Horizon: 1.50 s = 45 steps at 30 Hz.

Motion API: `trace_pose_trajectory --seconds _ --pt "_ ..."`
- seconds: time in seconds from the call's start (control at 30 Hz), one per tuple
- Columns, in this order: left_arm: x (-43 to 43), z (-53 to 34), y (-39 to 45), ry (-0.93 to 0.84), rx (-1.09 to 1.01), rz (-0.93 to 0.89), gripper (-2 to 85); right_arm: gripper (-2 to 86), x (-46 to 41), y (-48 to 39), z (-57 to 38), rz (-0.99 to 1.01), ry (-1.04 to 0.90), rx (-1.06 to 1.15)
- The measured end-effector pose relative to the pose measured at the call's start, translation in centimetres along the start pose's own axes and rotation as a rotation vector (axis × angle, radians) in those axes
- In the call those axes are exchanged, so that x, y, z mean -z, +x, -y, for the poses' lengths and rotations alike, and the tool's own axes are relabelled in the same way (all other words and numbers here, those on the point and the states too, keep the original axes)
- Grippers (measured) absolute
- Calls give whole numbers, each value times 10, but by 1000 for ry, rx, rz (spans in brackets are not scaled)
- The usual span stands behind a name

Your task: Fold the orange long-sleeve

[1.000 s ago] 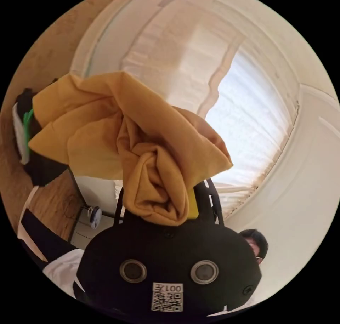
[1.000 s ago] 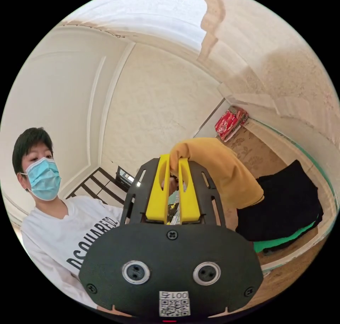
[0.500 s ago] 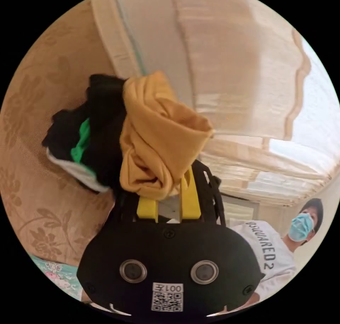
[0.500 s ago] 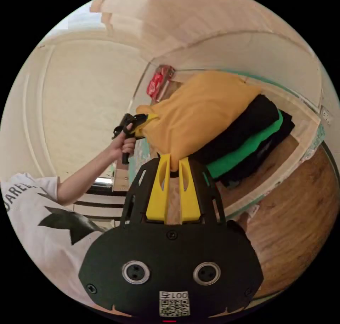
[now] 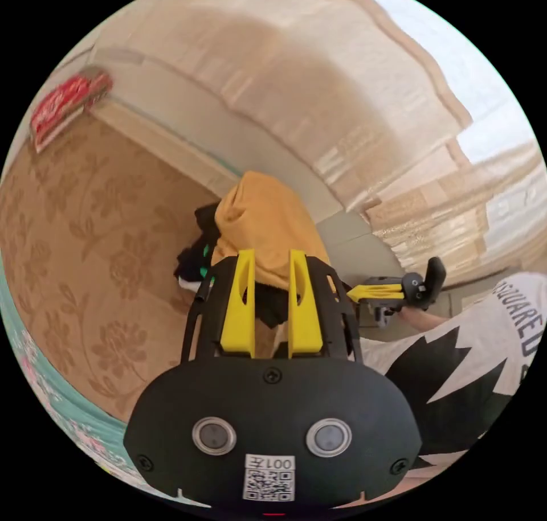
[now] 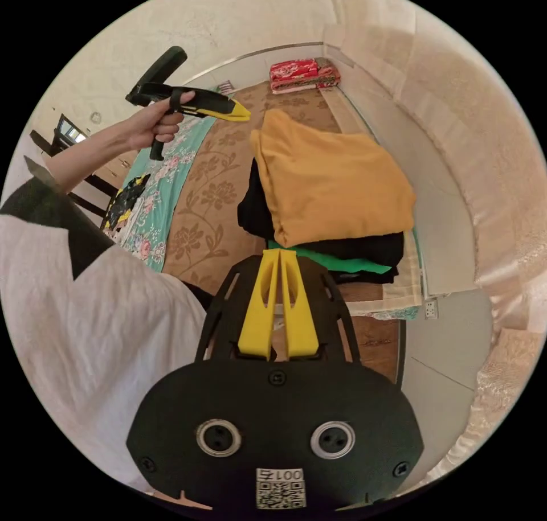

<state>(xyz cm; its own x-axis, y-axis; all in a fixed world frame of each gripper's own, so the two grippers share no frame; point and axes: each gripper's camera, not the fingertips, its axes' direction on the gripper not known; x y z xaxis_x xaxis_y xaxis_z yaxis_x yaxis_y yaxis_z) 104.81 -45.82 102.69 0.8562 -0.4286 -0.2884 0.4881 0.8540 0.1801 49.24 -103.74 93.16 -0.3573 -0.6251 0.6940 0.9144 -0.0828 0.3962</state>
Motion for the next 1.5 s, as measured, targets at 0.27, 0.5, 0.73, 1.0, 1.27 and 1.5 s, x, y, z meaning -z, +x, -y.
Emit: trace_pose_trajectory --seconds 0.27,0.5,0.73,1.0,1.27,1.5 --pt "-151 -2 133 -298 -438 421 -8 5 -74 -26 54 -115 -49 121" --pt "-194 -96 155 -305 -282 426 -9 4 -169 -106 28 -92 -171 256" --pt "-179 -161 170 -192 -30 239 -10 6 -210 -159 12 -183 -133 451" --pt "-130 -242 247 62 69 413 -10 5 -247 -189 8 -340 -94 542" --pt "-2 -423 353 308 57 832 -9 2 -245 -240 6 -619 227 510" --pt "106 -616 417 497 355 1309 -9 1 -268 -340 9 -532 453 419"
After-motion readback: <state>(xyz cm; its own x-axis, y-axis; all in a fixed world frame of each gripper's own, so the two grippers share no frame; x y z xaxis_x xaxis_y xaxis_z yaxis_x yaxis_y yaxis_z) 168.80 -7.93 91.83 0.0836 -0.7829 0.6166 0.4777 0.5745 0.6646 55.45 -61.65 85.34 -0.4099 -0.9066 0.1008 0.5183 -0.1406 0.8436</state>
